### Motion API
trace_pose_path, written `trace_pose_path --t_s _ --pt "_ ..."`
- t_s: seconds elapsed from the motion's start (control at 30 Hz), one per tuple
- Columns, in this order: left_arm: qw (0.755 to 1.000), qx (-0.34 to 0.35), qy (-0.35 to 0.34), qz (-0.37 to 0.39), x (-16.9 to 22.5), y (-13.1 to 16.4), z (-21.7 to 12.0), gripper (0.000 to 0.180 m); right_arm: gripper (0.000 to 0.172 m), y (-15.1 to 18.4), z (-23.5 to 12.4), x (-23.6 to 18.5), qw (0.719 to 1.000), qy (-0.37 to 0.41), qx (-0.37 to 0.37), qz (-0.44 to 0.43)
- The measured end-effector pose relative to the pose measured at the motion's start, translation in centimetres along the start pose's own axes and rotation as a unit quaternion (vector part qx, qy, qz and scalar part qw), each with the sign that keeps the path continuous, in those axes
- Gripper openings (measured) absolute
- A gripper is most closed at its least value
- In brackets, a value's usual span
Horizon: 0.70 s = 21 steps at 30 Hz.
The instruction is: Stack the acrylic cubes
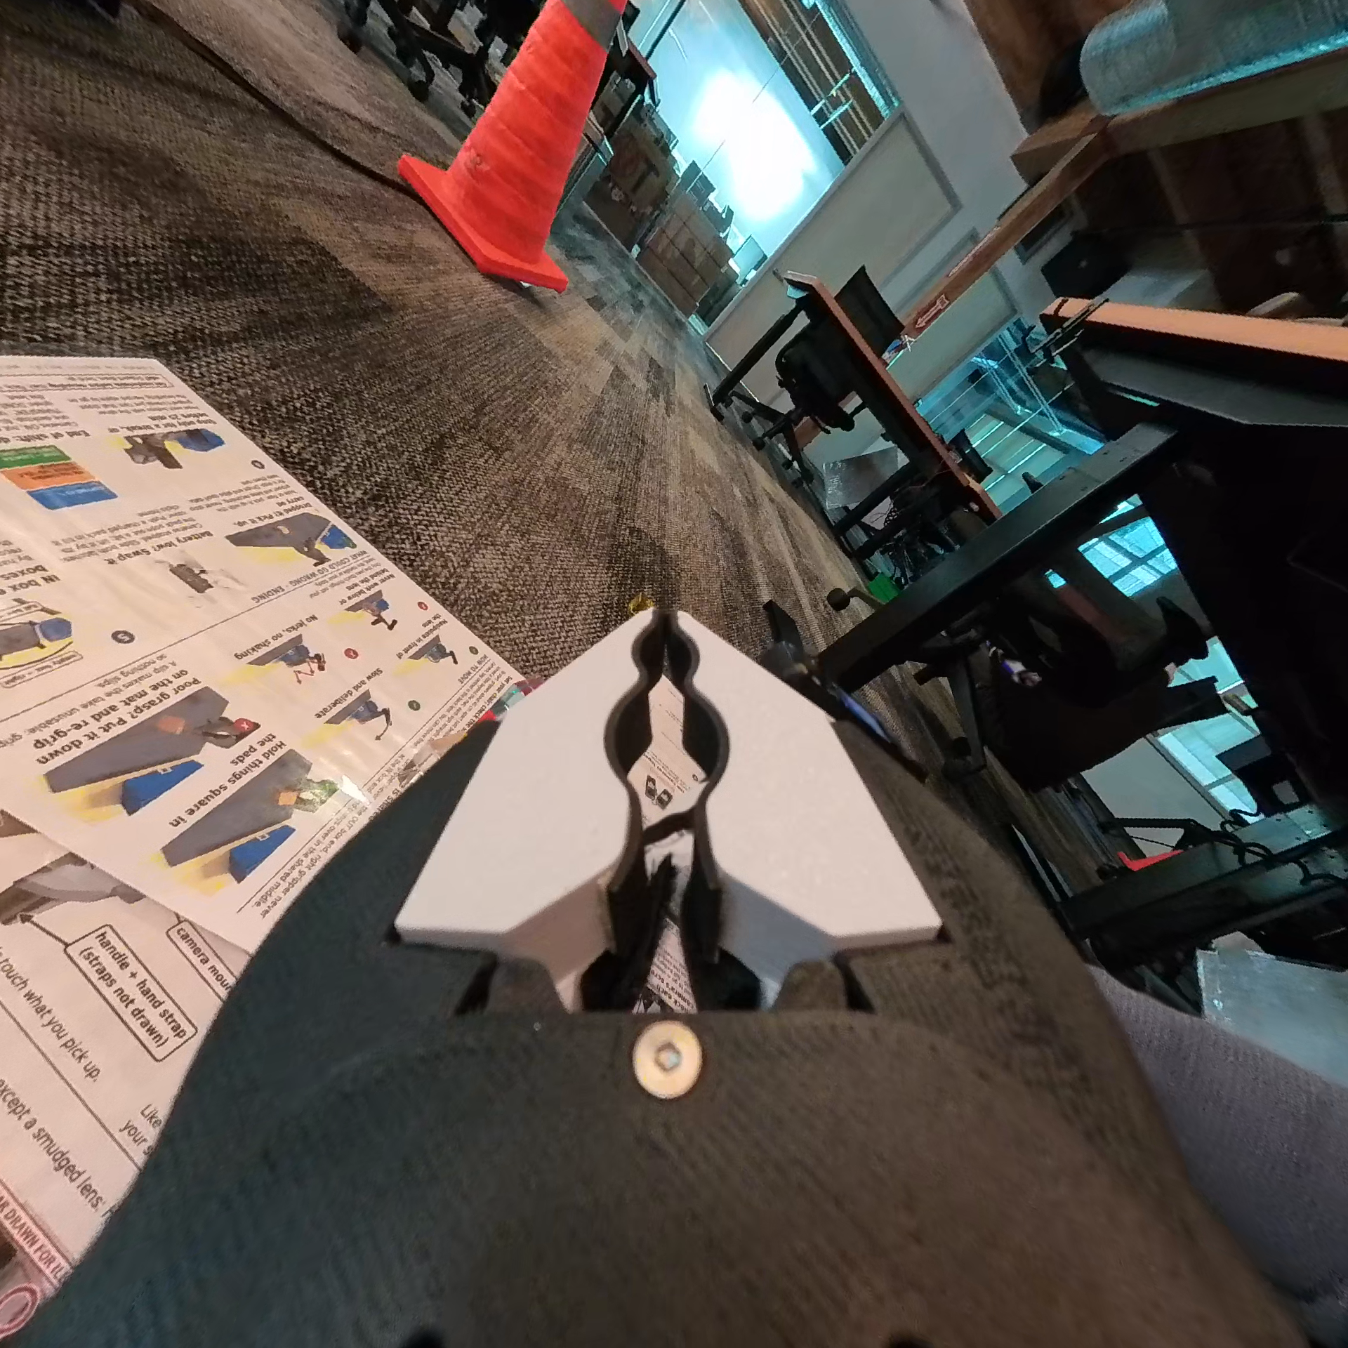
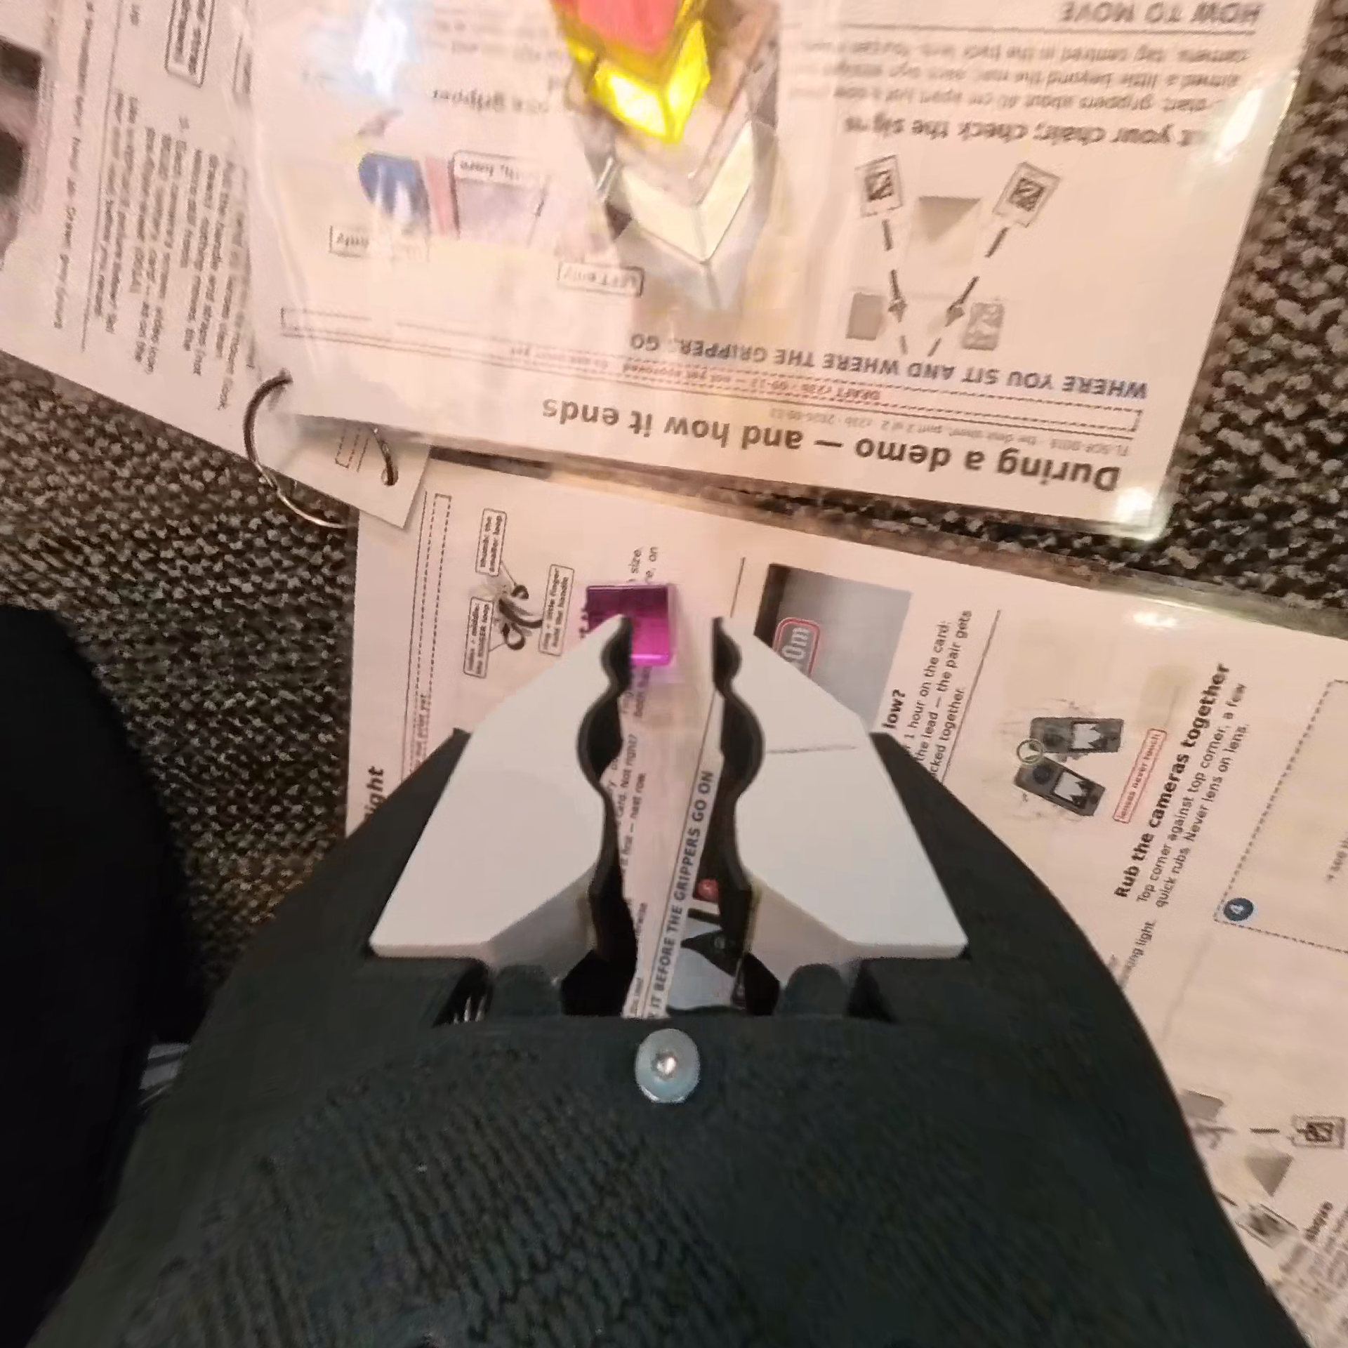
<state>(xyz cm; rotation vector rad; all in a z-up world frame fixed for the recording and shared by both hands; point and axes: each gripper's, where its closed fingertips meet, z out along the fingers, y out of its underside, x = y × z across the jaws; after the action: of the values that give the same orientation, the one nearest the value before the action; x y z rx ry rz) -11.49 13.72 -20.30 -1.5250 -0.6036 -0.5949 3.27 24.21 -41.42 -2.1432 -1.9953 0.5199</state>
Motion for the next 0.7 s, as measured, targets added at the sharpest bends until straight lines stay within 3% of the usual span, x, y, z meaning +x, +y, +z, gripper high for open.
trace_pose_path --t_s 0.1,0.17,0.23,0.3,0.37,0.5,0.6,0.7 --pt "1.000 0.001 0.002 -0.001 0.1 -0.1 0.0 0.000 0.047 0.8 0.8 0.0 0.997 0.052 -0.019 -0.051" --pt "1.000 0.001 0.003 0.000 0.2 -0.1 0.0 0.000 0.051 1.1 1.5 -0.3 0.996 0.063 -0.028 -0.063" --pt "1.000 0.001 0.004 -0.001 0.2 -0.1 0.0 0.000 0.049 1.4 2.4 -0.9 0.996 0.050 -0.039 -0.056" --pt "1.000 0.001 0.004 -0.001 0.2 -0.1 0.0 0.000 0.025 1.7 2.8 -1.0 0.996 0.050 -0.050 -0.057" --pt "1.000 0.001 0.002 0.000 0.1 -0.1 0.0 0.000 0.025 1.4 2.5 -0.5 0.995 0.065 -0.049 -0.060" --pt "1.000 0.008 0.001 -0.002 0.0 -0.4 -0.1 0.000 0.024 -3.9 -1.1 -0.3 0.994 0.076 0.026 -0.078" --pt "1.000 0.010 0.000 0.000 0.0 -0.6 -0.1 0.000 0.025 -9.6 -4.7 -1.6 0.982 0.051 0.076 -0.167" --pt "1.000 0.012 -0.001 0.001 0.0 -0.6 -0.2 0.000 0.024 -12.8 -5.9 -2.9 0.959 0.005 0.040 -0.280"
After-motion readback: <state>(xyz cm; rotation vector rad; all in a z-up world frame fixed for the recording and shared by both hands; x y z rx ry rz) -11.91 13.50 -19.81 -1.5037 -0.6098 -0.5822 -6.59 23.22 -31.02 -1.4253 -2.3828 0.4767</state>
